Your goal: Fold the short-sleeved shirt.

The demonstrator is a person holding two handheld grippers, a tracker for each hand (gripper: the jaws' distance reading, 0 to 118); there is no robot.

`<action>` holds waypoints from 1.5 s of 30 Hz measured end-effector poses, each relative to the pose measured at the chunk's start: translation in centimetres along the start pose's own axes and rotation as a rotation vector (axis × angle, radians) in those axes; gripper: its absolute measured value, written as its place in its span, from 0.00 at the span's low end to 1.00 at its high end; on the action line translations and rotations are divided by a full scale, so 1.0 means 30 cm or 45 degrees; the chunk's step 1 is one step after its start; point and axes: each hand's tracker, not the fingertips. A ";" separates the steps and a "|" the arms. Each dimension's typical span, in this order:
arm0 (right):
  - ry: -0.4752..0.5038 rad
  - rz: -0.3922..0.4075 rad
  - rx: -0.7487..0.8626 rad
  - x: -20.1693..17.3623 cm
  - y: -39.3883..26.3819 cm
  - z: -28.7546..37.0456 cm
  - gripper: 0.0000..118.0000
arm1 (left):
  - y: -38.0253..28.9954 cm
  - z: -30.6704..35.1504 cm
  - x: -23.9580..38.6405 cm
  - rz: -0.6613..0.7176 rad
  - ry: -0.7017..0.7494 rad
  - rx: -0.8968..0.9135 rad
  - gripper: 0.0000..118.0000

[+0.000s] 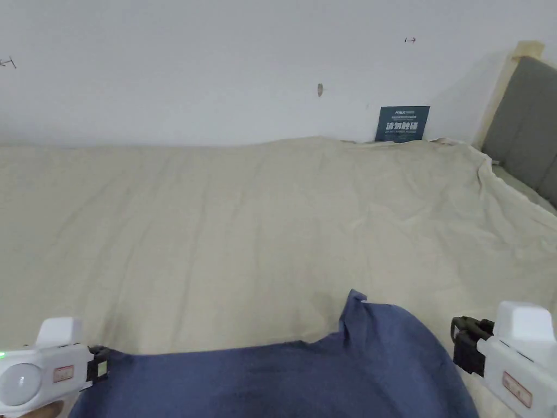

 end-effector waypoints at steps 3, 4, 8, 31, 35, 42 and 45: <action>-0.020 0.050 -0.089 0.077 0.044 -0.206 0.71 | 0.000 0.091 0.011 -0.038 -0.015 0.048 0.00; -0.036 0.061 -0.150 0.102 0.061 -0.286 0.78 | 0.002 0.111 0.009 -0.041 -0.023 0.051 0.00; -0.017 0.116 -0.274 0.156 0.043 -0.519 0.78 | 0.005 0.167 0.015 -0.051 -0.046 0.071 0.00; 0.142 0.039 -0.112 0.128 0.033 -0.263 0.02 | -0.078 0.253 -0.008 0.070 -0.009 0.089 0.00; 0.205 -0.038 -0.029 0.183 0.009 -0.061 0.02 | -0.132 0.353 -0.017 0.086 -0.002 0.113 0.00; 0.259 -0.081 0.041 0.226 -0.131 0.254 0.02 | -0.278 0.537 -0.032 0.101 -0.008 0.137 0.00; 0.261 -0.091 0.045 0.201 -0.219 0.361 0.02 | -0.365 0.586 -0.032 0.096 -0.013 0.122 0.00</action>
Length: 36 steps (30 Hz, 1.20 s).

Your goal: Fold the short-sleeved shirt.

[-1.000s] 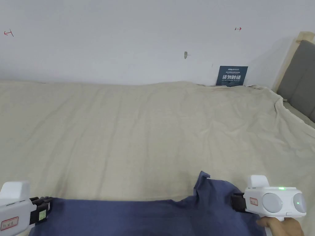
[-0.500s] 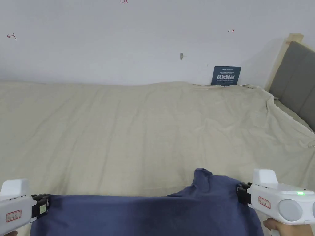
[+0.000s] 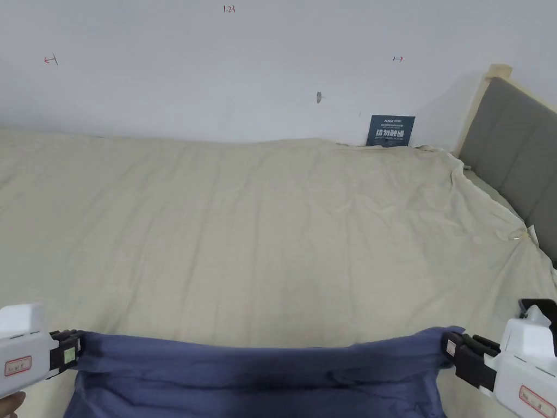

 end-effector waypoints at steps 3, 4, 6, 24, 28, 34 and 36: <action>-0.021 0.003 -0.017 0.004 -0.094 0.060 0.02 | -0.091 0.031 -0.012 -0.006 0.019 -0.033 0.00; -0.026 -0.004 -0.030 0.005 -0.125 0.073 0.02 | -0.121 0.034 -0.024 0.007 0.017 -0.047 0.00; -0.045 -0.014 -0.060 0.025 -0.185 0.081 0.02 | -0.178 0.039 -0.036 0.032 0.019 -0.073 0.00; -0.262 -0.118 -0.319 0.012 -0.463 -0.028 0.06 | -0.427 -0.087 -0.104 0.136 0.127 -0.237 0.16; -0.303 -0.036 -0.238 -0.033 -0.397 0.029 0.55 | -0.382 -0.036 -0.082 0.219 0.073 -0.231 0.81; -0.279 0.119 0.095 -0.106 -0.197 0.146 0.57 | -0.229 0.120 0.009 0.102 0.107 0.057 0.88; -0.265 0.167 0.219 -0.150 -0.124 0.193 0.57 | -0.174 0.186 0.050 0.047 0.127 0.180 0.88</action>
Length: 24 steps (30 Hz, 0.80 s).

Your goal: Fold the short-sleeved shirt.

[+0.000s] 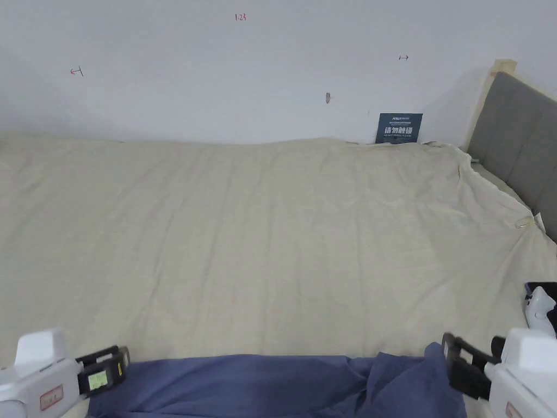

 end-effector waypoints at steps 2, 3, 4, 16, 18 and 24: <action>-0.010 0.024 0.114 -0.040 0.080 0.044 0.57 | 0.062 0.060 0.037 -0.048 0.009 0.116 0.88; -0.007 0.041 0.164 -0.055 0.110 0.062 0.57 | 0.088 0.085 0.053 -0.068 0.020 0.160 0.87; -0.011 0.054 0.209 -0.070 0.138 0.078 0.57 | 0.111 0.110 0.073 -0.073 0.029 0.212 0.87; -0.046 0.093 0.446 -0.192 0.243 0.140 0.00 | 0.172 0.251 0.208 -0.171 -0.039 0.611 0.00; -0.034 0.096 0.463 -0.220 0.246 0.148 0.00 | 0.160 0.257 0.215 -0.188 -0.065 0.604 0.00; -0.015 0.105 0.448 -0.242 0.241 0.146 0.00 | 0.160 0.235 0.214 -0.212 -0.104 0.538 0.00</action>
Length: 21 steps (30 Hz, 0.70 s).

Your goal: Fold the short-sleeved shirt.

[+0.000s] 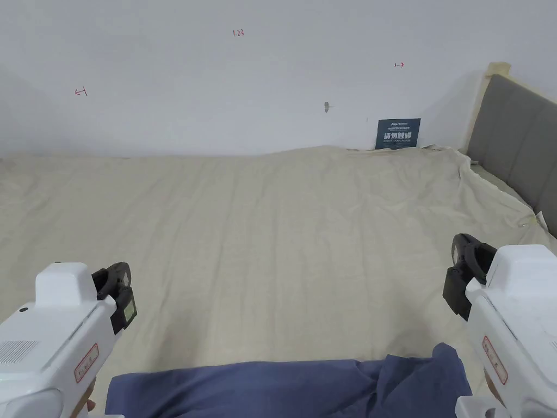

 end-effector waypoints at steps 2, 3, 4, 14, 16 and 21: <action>0.006 -0.008 -0.003 0.013 -0.004 -0.001 0.00 | -0.005 -0.004 -0.011 0.003 -0.015 -0.021 0.00; 0.008 -0.010 -0.003 0.015 -0.006 -0.001 0.00 | -0.007 -0.005 -0.017 0.009 -0.026 -0.037 0.00; 0.007 -0.010 -0.006 0.014 -0.008 -0.001 0.00 | -0.008 -0.017 -0.030 0.025 -0.045 -0.061 0.00; 0.018 0.000 -0.035 0.006 -0.005 0.006 0.00 | -0.107 -0.137 -0.276 0.497 -0.342 -0.379 0.00; 0.018 0.000 -0.046 0.005 -0.011 0.004 0.00 | -0.150 -0.160 -0.326 0.578 -0.336 -0.444 0.00; 0.011 0.021 -0.080 -0.002 -0.024 -0.021 0.00 | -0.280 -0.237 -0.441 0.658 -0.342 -0.632 0.00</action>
